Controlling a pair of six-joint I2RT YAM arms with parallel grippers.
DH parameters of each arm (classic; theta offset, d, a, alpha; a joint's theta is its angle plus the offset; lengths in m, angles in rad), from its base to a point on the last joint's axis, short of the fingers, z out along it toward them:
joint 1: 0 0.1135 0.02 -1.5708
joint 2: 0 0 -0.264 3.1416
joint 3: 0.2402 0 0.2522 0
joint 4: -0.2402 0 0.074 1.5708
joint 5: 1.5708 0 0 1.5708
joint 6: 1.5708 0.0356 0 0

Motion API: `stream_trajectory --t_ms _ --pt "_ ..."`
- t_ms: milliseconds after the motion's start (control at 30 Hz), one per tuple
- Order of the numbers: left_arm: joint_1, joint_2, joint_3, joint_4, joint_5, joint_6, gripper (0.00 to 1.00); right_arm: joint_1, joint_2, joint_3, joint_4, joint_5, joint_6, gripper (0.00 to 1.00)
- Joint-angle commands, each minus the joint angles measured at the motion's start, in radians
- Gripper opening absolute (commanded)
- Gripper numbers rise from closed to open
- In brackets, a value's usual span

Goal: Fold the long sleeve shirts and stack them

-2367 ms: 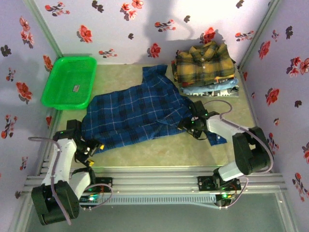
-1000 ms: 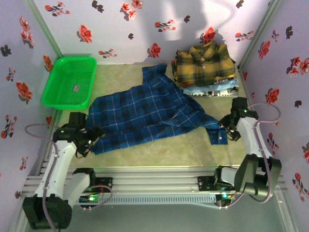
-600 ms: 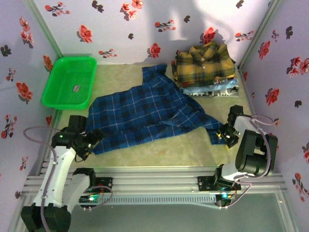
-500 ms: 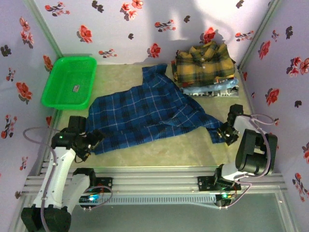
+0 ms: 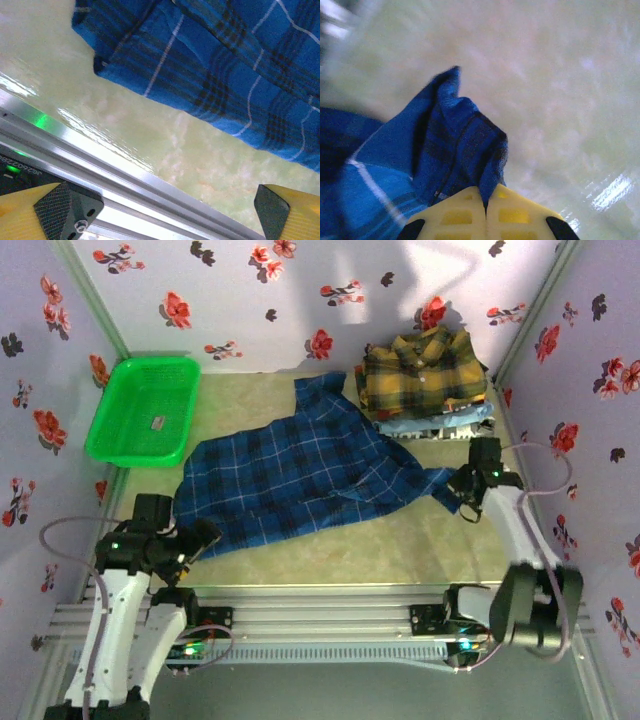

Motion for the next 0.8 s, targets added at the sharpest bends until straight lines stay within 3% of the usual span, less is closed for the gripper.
stream_trajectory --t_ms 0,167,333,767 --pt "-0.018 -0.024 0.01 -0.048 0.069 0.025 0.98 0.024 -0.123 0.09 -0.024 -0.049 -0.152 0.0" --pt "-0.041 -0.029 -0.012 -0.006 0.102 0.023 0.98 0.094 -0.147 0.188 0.015 -0.153 -0.248 0.0" --pt "-0.082 0.008 -0.01 0.07 0.116 0.016 0.98 0.234 -0.085 0.293 0.102 -0.165 -0.344 0.0" --pt "-0.201 0.058 -0.028 0.174 0.067 -0.029 0.99 0.46 0.319 0.759 0.148 -0.155 -0.362 0.0"
